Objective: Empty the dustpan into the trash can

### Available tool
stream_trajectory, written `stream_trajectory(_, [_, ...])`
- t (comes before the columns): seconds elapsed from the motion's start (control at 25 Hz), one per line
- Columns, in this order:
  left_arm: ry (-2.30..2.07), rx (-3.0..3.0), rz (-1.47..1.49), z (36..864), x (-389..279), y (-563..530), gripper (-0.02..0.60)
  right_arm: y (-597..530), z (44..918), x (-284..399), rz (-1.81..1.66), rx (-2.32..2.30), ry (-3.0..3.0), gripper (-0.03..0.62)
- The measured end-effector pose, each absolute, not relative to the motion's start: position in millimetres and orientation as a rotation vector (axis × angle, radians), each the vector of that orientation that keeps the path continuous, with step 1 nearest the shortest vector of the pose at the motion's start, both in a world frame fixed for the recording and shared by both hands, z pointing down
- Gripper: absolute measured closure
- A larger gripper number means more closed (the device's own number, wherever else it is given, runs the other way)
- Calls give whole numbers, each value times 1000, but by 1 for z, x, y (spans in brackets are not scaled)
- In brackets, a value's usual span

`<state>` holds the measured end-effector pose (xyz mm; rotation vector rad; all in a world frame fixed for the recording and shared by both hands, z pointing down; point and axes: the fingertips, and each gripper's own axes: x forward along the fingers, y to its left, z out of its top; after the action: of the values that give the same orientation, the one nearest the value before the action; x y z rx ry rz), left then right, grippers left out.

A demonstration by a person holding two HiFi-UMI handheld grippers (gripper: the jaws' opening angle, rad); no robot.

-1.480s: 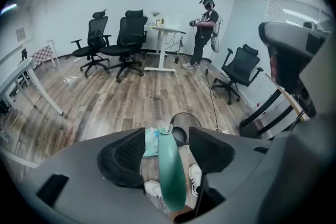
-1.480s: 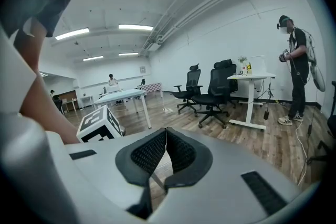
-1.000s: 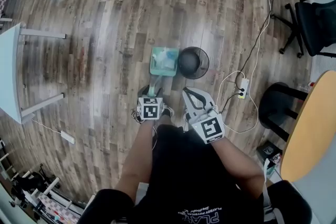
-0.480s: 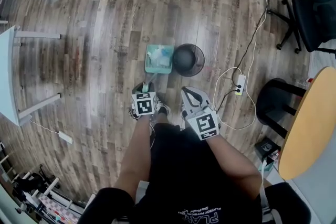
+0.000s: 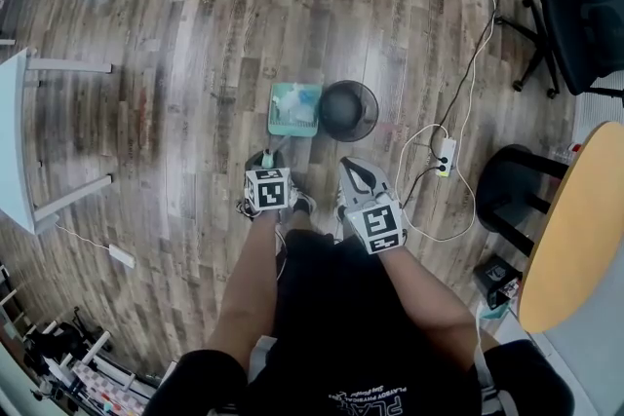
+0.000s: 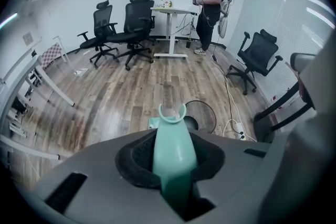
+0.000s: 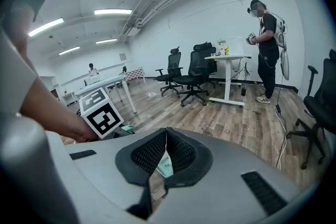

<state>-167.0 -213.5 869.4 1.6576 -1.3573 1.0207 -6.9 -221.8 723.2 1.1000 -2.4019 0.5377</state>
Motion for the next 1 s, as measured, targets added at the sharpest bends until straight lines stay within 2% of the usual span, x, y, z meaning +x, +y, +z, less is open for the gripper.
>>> stream_trajectory(0.52, [-1468, 1671, 1080, 859, -167, -187, 485, -197, 710, 15, 474, 1064, -2431, 569])
stream_trajectory(1.0, [-1668, 1705, 1002, 773, -176, -151, 485, -171, 685, 35, 374, 1012, -2512, 569])
